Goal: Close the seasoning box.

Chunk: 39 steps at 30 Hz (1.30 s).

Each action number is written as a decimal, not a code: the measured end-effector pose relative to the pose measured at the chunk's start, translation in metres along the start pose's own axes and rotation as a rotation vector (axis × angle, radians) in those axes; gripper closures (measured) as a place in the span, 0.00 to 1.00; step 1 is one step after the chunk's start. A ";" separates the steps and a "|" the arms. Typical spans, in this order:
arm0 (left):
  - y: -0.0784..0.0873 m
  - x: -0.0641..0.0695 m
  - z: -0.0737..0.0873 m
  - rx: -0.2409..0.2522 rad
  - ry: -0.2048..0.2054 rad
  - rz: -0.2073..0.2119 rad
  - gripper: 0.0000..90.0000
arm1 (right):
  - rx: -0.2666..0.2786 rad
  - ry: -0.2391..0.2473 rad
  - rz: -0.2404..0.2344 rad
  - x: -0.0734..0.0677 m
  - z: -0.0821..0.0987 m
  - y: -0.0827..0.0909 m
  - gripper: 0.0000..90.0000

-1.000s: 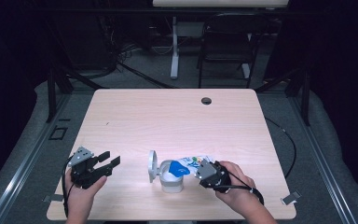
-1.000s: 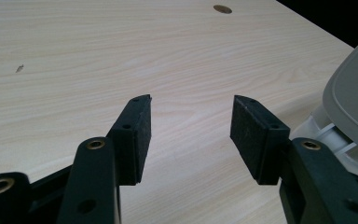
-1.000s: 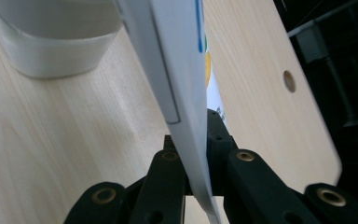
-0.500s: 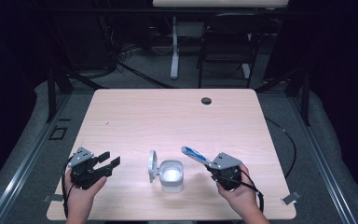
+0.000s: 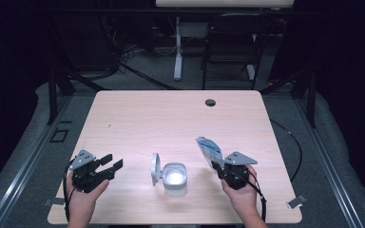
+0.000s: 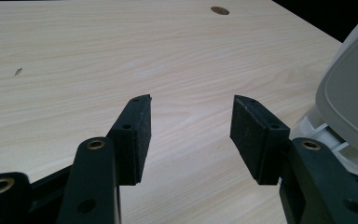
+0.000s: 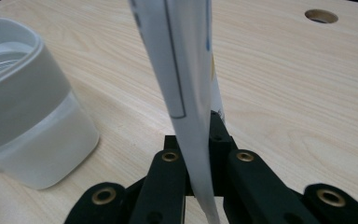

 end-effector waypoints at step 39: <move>0.001 0.002 0.001 0.002 -0.009 -0.001 0.54 | -0.033 -0.048 0.064 0.010 0.027 -0.012 0.70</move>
Point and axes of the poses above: each handheld gripper's, and its own axes: y roughly backward along the jaws, z roughly out of its underside, x roughly to its right, the point moved 3 cm from there along -y, roughly forward along the jaws, and after that the axes turned 9 degrees about y, right-handed, at the moved point
